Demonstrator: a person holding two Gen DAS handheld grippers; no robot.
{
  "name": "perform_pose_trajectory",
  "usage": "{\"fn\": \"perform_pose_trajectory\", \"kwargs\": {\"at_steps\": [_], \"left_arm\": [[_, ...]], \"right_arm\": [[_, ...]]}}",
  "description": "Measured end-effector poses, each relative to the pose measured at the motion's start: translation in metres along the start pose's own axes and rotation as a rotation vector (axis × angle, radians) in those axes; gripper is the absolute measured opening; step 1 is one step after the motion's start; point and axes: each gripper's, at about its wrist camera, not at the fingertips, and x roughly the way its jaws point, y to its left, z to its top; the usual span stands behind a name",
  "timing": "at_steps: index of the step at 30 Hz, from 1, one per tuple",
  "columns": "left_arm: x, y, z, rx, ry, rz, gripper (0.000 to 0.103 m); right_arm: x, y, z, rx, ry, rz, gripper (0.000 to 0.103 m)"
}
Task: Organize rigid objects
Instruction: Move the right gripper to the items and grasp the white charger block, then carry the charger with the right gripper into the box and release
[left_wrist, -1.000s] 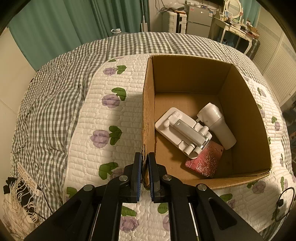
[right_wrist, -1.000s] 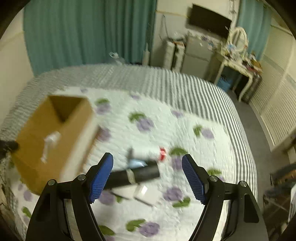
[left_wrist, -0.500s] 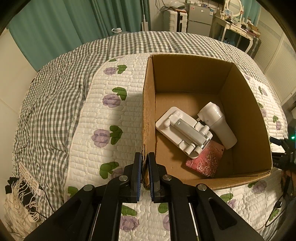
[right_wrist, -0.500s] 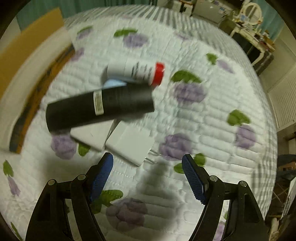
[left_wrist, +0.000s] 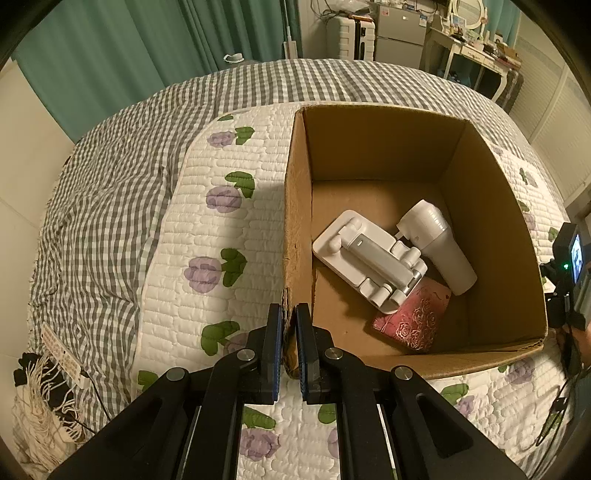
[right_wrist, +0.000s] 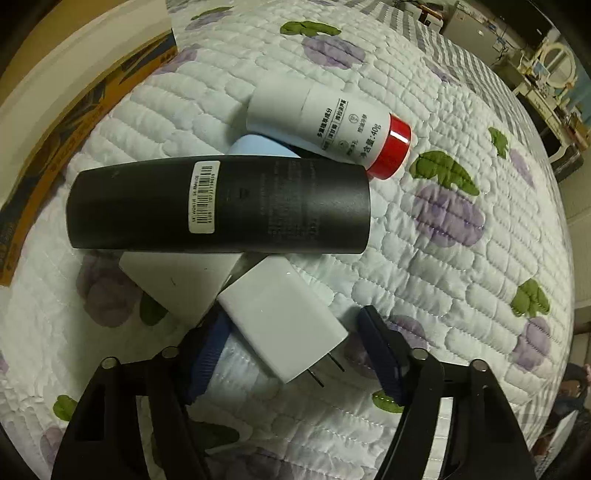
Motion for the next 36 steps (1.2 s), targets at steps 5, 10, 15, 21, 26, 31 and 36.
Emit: {"fn": "perform_pose_trajectory", "kwargs": {"at_steps": [5,10,15,21,26,31,36], "left_arm": [[-0.001,0.0,0.001,-0.001,0.0,-0.001,0.007],[-0.001,-0.001,0.001,-0.003,0.001,-0.003,0.007],[-0.001,0.0,0.0,-0.002,-0.002,-0.003,0.007],[-0.001,0.001,0.0,-0.007,-0.003,-0.01,0.007],[0.0,0.003,-0.001,-0.011,-0.004,-0.021,0.007],[0.0,0.003,-0.001,-0.006,-0.005,-0.016,0.007],[0.001,0.003,-0.001,-0.007,-0.005,-0.017,0.007]], "right_arm": [[-0.006,-0.002,-0.005,0.004,-0.017,-0.012,0.056],[-0.034,0.0,-0.015,0.006,-0.072,-0.069,0.05],[-0.072,0.003,-0.022,-0.004,-0.135,-0.116,0.043],[-0.115,0.016,-0.008,0.0,-0.21,-0.122,0.025],[-0.131,0.032,0.006,-0.012,-0.252,-0.112,0.025],[-0.166,0.058,0.025,-0.039,-0.353,-0.049,0.024],[-0.206,0.095,0.059,-0.09,-0.463,0.021,0.024]]}}
